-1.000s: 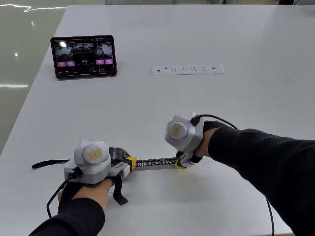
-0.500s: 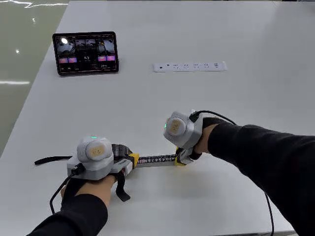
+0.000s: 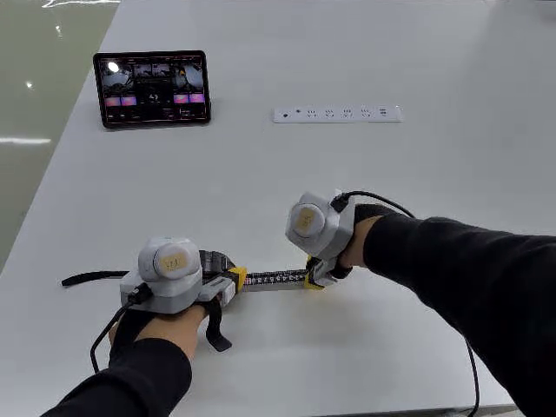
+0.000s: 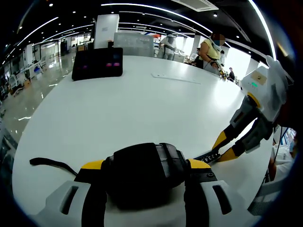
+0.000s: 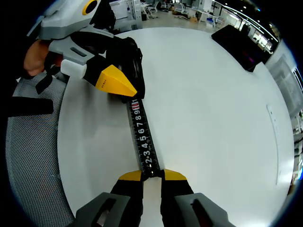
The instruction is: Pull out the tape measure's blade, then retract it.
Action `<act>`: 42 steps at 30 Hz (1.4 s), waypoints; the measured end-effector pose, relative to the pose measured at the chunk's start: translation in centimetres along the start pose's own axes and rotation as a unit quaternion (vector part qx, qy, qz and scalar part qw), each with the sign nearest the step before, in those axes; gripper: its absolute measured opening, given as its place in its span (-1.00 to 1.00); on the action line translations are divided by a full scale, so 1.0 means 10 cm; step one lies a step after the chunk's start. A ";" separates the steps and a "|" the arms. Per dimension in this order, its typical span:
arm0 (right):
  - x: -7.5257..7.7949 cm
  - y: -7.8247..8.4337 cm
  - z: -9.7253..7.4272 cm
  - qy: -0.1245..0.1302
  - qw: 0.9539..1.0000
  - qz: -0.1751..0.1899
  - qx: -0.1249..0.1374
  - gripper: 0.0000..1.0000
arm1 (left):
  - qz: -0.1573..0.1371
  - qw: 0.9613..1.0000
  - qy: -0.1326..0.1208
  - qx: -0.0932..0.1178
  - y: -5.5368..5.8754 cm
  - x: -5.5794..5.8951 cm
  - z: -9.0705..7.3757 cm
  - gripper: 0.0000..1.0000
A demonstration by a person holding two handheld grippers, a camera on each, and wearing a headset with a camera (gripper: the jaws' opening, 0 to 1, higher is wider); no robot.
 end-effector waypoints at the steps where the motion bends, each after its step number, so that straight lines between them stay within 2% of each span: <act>1: 0.00 0.00 0.00 0.001 1.000 0.000 0.001 -0.81 | 0.000 1.000 0.000 0.000 0.00 0.00 0.00 0.24; 7: -0.01 -0.04 0.01 0.000 1.000 -0.009 0.005 -0.82 | 0.000 1.000 0.000 0.001 0.00 0.00 -0.01 0.24; 42: -0.03 -0.17 0.05 -0.005 1.000 0.014 0.027 -0.81 | -0.004 1.000 0.004 -0.002 0.00 0.01 -0.01 0.24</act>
Point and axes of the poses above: the centre of the closed fingertips' face, and the gripper's own axes: z roughly forward along the fingers, x roughly to its right, y roughly out of its underside, the point moved 7 cm from there along -z, roughly backward along the fingers, and after that the axes turned 5 degrees about -z, right-handed, at the moved point
